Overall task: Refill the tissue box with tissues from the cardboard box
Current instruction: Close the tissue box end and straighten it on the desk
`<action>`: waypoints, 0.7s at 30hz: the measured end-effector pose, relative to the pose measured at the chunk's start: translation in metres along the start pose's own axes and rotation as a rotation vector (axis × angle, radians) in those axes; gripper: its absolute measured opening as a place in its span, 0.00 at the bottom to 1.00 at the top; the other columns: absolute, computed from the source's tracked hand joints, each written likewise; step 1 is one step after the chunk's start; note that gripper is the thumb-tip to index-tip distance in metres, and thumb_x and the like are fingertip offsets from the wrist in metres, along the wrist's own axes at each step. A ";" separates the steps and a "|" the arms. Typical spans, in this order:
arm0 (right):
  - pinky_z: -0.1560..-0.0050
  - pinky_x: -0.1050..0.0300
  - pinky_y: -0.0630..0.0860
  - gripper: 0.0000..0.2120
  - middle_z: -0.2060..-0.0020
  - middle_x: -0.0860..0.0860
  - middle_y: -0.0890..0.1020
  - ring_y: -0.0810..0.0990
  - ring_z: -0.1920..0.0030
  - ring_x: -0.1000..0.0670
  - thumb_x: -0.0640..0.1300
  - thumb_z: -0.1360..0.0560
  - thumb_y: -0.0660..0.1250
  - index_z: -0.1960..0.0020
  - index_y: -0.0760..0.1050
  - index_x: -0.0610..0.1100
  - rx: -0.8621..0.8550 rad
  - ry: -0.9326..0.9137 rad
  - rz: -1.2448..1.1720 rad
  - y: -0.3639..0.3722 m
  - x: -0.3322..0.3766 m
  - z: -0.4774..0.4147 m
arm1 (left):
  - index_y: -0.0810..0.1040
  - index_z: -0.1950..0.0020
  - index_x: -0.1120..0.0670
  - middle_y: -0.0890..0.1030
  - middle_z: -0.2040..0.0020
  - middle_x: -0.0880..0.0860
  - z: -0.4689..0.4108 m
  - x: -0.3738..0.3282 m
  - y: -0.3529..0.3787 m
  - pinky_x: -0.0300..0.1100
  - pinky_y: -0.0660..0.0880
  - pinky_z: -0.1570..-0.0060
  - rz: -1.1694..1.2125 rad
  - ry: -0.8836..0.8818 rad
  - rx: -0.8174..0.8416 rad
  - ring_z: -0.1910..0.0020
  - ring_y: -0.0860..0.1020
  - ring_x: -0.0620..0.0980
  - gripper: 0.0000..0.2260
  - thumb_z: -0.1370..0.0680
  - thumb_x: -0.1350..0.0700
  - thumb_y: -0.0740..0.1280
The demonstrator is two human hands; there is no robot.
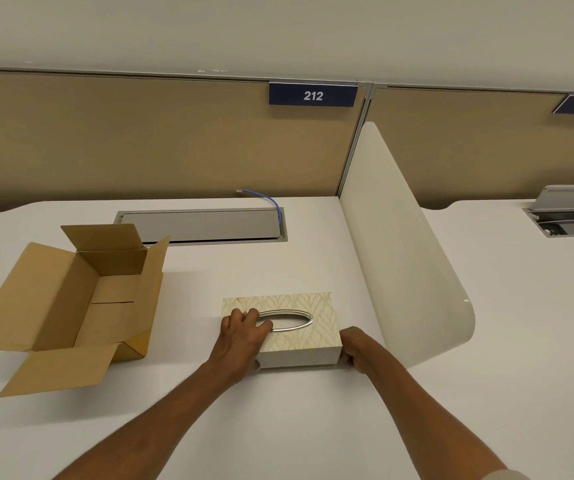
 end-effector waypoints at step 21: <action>0.66 0.56 0.72 0.10 0.66 0.44 0.77 0.76 0.68 0.45 0.42 0.26 0.56 0.55 0.74 0.39 -0.006 -0.019 -0.421 0.009 0.011 -0.001 | 0.73 0.50 0.49 0.75 0.50 0.51 -0.002 0.001 -0.001 0.48 0.70 0.56 -0.026 0.035 0.014 0.55 0.71 0.55 0.33 0.51 0.53 0.81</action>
Point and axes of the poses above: each hand's wrist, its own z-axis away from the middle knuckle, its own y-axis out of the palm, x = y × z, the point moved 4 cm from there along -z, towards the middle knuckle
